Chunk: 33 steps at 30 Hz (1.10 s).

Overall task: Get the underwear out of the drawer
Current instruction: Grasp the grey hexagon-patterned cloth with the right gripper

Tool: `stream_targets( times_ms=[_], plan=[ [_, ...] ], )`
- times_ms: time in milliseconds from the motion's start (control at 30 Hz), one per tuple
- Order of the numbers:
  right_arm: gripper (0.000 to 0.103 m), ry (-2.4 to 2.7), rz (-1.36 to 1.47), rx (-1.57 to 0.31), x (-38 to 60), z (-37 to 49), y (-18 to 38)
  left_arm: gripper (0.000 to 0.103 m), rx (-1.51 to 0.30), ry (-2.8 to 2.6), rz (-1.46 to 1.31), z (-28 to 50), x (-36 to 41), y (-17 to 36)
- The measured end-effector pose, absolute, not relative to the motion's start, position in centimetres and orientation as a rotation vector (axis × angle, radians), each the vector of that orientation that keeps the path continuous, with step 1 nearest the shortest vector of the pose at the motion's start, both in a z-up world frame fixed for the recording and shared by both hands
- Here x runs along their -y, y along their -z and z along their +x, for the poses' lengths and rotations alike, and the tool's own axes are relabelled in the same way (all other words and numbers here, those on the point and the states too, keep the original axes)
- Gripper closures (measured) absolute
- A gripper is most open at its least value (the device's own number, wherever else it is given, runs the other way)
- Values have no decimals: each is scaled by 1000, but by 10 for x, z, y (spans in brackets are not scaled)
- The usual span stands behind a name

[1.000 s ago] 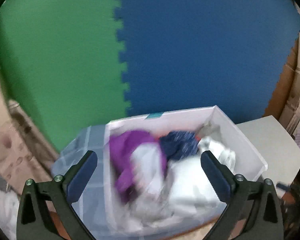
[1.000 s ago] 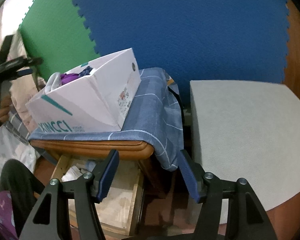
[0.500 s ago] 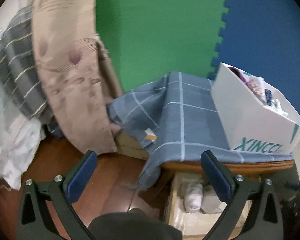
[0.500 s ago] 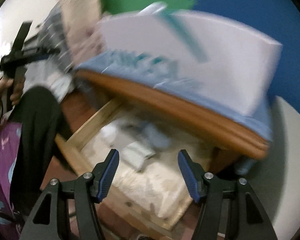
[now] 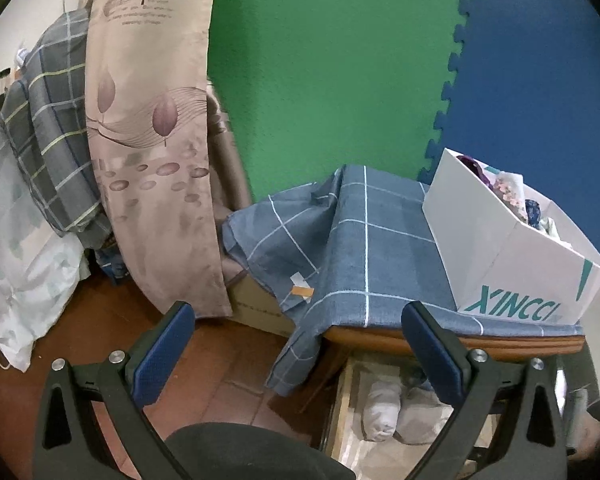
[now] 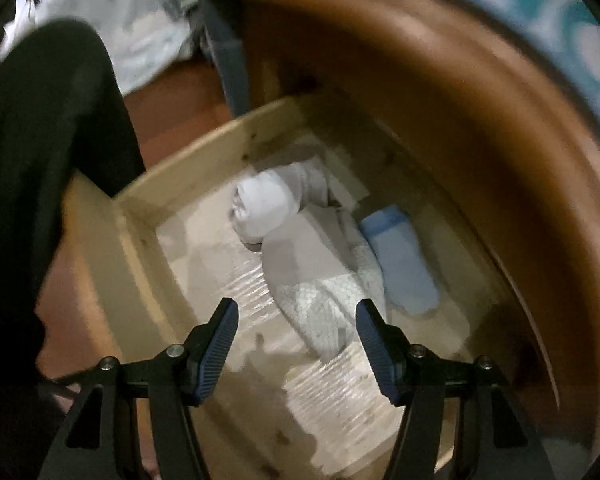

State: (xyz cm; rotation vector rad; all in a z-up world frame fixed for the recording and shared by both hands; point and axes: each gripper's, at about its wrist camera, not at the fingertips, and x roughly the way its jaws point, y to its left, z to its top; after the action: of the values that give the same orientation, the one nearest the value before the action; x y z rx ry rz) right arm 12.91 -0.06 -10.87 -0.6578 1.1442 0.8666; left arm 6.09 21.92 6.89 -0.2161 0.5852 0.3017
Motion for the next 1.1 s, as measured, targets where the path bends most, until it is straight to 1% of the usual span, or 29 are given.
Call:
stream_targets(
  times_ms=[233,533,700,800,933,1000,1067,1100],
  plan=[
    [40,-856,-718,-1195,-17,143,138,1,-607,-295,-186,68,-213,-67],
    [40,-876,-828,-1207,-31,144,161,1,-625,-292,-130,73,-203,-65],
    [40,-877,-937,-1205,-41,139,176,1,-633,-291,-96,76,-197,-64],
    [30,-878,-975,-1226,-46,139,187,1,-636,-293,-80,77,-195,-63],
    [27,-856,-1033,-1244,-51,140,202,1,-639,-293,-67,78,-193,-63],
    [26,-860,-1013,-1269,-50,144,204,1,-642,-295,-62,79,-193,-63],
    [28,-850,-979,-1304,-48,151,205,1,-643,-295,-57,80,-192,-63],
    [32,-845,-970,-1311,-48,152,205,1,-643,-295,-54,80,-191,-63]
  ],
)
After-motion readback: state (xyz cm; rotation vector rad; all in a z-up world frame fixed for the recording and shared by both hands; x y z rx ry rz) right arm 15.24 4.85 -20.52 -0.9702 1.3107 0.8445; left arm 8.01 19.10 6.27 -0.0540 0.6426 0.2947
